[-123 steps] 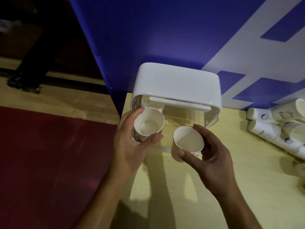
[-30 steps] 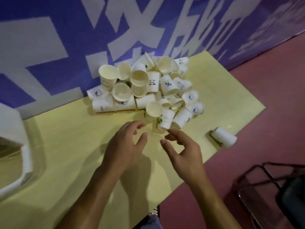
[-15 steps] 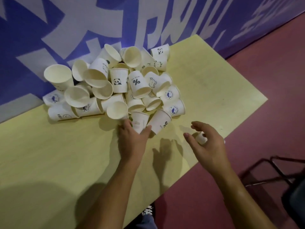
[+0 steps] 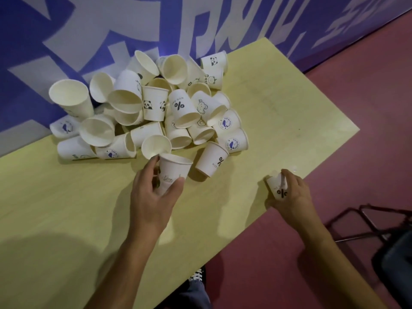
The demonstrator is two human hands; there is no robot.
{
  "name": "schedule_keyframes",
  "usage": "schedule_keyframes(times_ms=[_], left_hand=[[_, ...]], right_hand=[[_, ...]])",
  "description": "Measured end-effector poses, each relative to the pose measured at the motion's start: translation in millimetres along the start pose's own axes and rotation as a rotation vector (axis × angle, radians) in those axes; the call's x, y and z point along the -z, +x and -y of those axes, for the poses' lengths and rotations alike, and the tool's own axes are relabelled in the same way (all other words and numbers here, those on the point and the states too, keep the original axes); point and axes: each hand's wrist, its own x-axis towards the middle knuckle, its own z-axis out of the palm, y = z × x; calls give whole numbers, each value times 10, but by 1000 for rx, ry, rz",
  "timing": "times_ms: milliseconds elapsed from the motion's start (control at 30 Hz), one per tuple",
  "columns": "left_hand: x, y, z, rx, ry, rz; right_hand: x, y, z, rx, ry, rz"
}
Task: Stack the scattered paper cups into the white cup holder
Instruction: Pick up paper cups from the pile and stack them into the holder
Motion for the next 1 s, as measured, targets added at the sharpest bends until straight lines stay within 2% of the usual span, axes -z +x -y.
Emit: schedule_keyframes(times_ms=[167, 300, 400, 667, 800, 1000], left_hand=[[119, -40, -16, -24, -79, 14], [235, -61, -32, -59, -87, 30], [324, -100, 9, -43, -153, 19], [684, -316, 414, -43, -173, -87], [1013, -500, 562, -26, -203, -128], [1680, -769, 863, 26, -269, -232]], right_hand=[[-58, 104, 145, 22, -127, 35], [-151, 25, 391, 150, 2, 63], [-242, -79, 595, 222, 7, 46], [-367, -451, 1170, 333, 180, 162], [-422, -648, 1473, 412, 169, 234], [-575, -1101, 2154, 620, 130, 169]])
